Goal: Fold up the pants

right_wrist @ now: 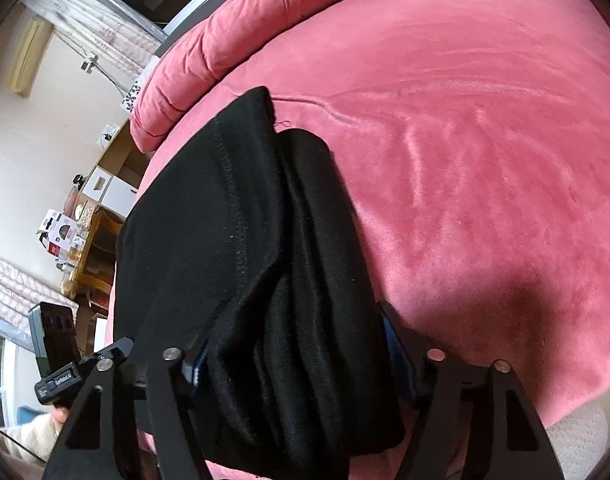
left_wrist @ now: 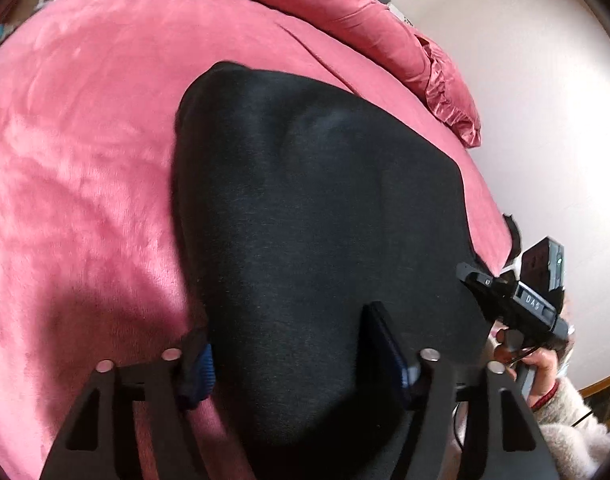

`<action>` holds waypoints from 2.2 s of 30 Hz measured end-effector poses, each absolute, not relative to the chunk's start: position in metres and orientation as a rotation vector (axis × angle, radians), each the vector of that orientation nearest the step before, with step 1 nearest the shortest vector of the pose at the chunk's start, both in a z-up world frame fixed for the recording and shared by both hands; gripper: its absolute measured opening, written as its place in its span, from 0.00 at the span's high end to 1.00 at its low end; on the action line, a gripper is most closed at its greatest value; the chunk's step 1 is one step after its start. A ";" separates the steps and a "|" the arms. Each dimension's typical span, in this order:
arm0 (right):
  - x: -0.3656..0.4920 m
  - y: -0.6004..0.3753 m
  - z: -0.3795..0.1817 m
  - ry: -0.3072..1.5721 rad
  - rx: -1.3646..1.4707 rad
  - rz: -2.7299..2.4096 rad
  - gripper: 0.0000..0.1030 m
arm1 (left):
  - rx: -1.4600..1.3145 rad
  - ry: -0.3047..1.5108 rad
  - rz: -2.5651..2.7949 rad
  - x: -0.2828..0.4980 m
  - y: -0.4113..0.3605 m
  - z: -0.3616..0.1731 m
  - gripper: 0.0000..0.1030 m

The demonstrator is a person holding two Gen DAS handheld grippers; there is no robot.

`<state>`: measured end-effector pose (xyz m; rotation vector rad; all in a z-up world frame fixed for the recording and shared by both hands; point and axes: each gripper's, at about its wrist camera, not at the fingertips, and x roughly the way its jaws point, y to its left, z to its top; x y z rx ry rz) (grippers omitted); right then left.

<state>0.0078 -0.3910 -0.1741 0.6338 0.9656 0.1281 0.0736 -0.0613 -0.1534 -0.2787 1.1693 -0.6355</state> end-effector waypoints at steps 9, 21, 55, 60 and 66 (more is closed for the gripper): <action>0.005 -0.382 -0.163 0.907 0.587 0.137 0.49 | -0.179 1.069 -0.612 0.064 -0.073 -0.126 0.66; 0.016 -0.339 -0.145 0.856 0.529 0.213 0.54 | -0.141 0.973 -0.543 0.046 -0.020 -0.102 0.69; 0.245 -0.290 -0.119 0.784 0.458 0.254 0.54 | -0.052 0.855 -0.331 0.246 0.007 -0.094 0.67; 0.246 -0.291 -0.148 0.838 0.418 0.192 0.39 | -0.023 0.901 -0.277 0.255 0.006 -0.128 0.50; 0.237 -0.293 -0.146 0.833 0.416 0.157 0.34 | -0.057 0.836 -0.191 0.240 0.019 -0.132 0.22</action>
